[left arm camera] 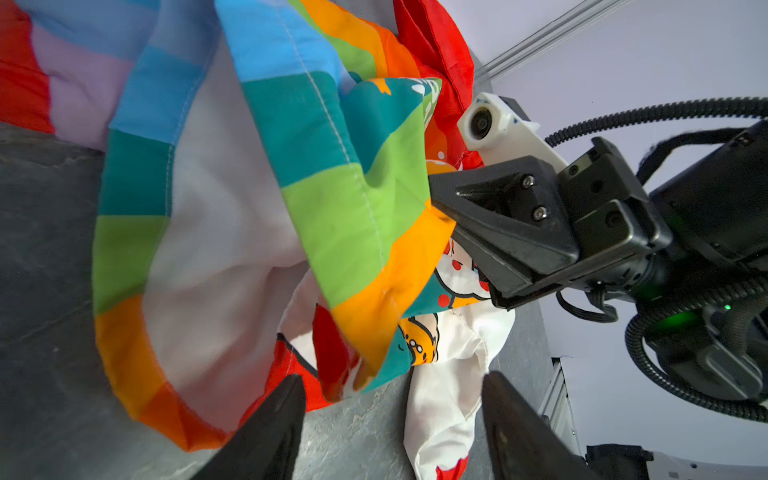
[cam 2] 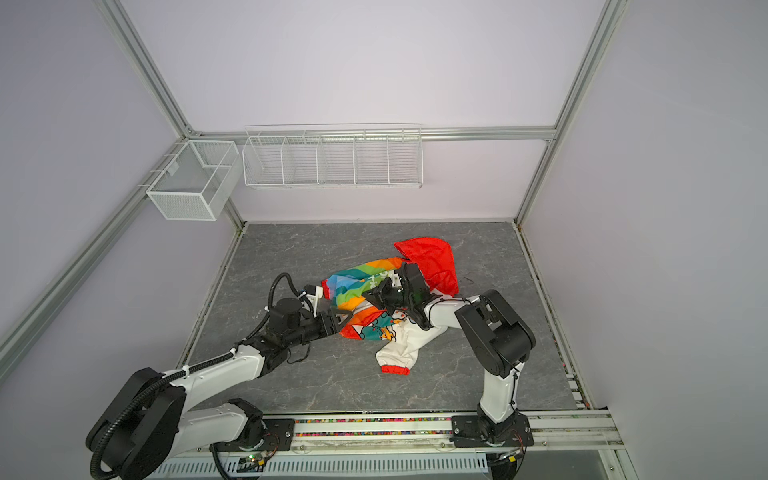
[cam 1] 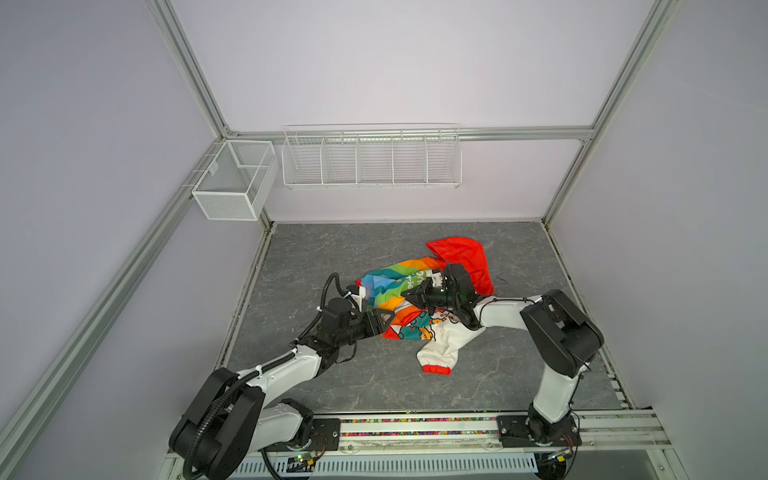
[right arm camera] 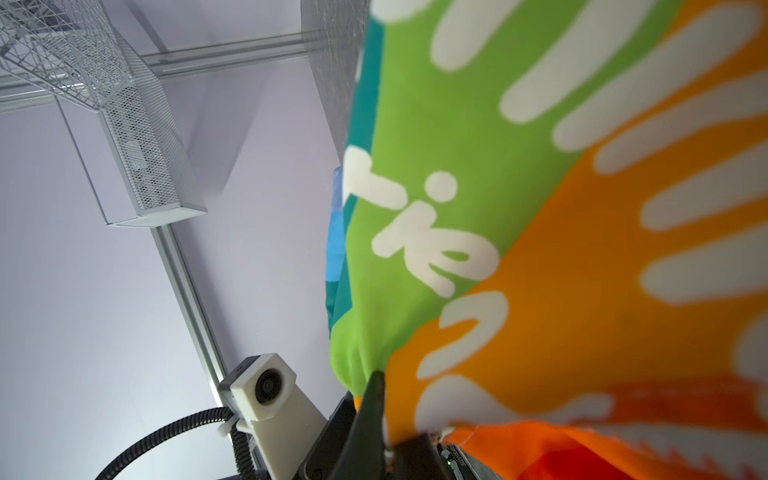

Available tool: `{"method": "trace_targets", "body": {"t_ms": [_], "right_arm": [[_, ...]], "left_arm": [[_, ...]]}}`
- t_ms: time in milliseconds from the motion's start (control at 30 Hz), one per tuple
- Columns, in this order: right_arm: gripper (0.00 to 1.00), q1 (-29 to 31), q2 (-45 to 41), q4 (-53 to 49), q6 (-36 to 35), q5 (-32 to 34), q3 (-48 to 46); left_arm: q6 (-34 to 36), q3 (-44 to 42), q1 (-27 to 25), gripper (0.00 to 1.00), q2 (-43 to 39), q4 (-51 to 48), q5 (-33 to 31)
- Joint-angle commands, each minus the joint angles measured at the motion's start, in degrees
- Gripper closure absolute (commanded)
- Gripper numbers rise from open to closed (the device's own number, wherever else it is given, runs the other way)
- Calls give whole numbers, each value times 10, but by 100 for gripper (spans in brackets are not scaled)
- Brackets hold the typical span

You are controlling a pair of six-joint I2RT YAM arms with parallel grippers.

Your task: Zip up the jacket

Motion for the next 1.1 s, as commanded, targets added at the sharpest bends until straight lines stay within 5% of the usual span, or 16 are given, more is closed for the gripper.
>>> {"method": "trace_targets", "body": {"t_ms": [0, 633, 1067], "right_arm": [[93, -1, 7, 33, 43, -7, -17], [93, -5, -4, 44, 65, -12, -15], [93, -13, -7, 52, 69, -15, -21]], "left_arm": [[12, -3, -13, 32, 8, 90, -38], [-16, -46, -34, 35, 161, 342, -56], [-57, -25, -33, 67, 203, 380, -28]]}}
